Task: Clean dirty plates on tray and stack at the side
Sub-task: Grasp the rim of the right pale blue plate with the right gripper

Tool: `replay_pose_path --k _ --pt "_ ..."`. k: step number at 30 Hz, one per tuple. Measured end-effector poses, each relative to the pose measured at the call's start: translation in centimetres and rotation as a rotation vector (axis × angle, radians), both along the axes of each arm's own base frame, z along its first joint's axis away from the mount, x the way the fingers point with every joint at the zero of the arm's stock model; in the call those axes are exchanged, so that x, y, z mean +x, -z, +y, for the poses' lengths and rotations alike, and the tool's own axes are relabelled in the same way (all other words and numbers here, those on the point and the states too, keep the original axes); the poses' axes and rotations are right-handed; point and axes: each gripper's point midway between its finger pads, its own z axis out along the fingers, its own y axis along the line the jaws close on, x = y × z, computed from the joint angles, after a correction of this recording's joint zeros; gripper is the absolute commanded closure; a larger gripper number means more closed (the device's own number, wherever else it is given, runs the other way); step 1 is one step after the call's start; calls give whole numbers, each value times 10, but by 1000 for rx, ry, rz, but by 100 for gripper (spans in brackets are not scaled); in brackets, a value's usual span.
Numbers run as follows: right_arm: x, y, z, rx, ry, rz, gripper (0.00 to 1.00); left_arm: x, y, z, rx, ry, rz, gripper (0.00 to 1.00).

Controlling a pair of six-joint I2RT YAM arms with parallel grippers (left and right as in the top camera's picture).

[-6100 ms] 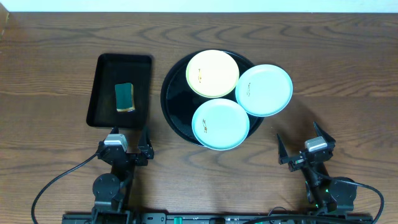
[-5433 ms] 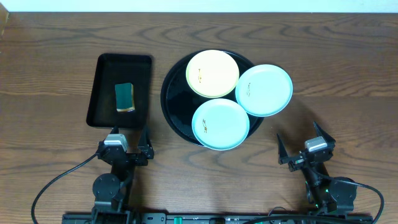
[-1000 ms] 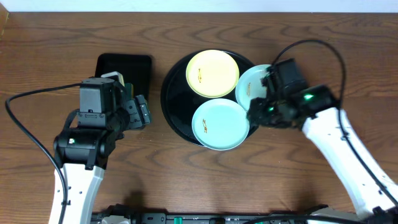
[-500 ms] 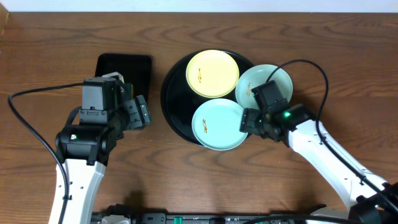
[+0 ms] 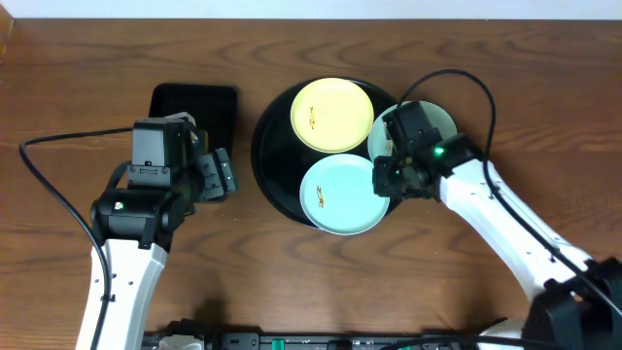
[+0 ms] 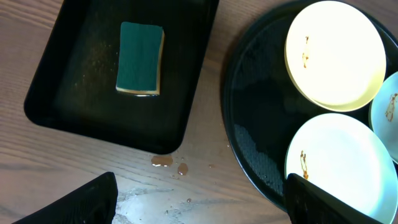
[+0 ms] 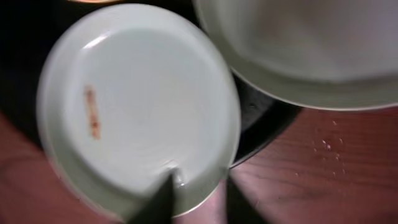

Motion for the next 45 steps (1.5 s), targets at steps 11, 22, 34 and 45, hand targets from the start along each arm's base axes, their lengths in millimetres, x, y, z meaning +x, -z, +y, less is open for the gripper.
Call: replay_pose_path --k 11,22,34,45 --pt "0 36 2 -139 41 23 62 0 0 0 0 0 0 15" --pt "-3 55 -5 -187 68 74 67 0 0 0 0 0 1 15" --pt "-7 67 -8 -185 97 74 73 -3 2 0 1 0 13 15" --pt "-8 70 -9 -179 120 75 89 -3 2 0 1 0 13 15"
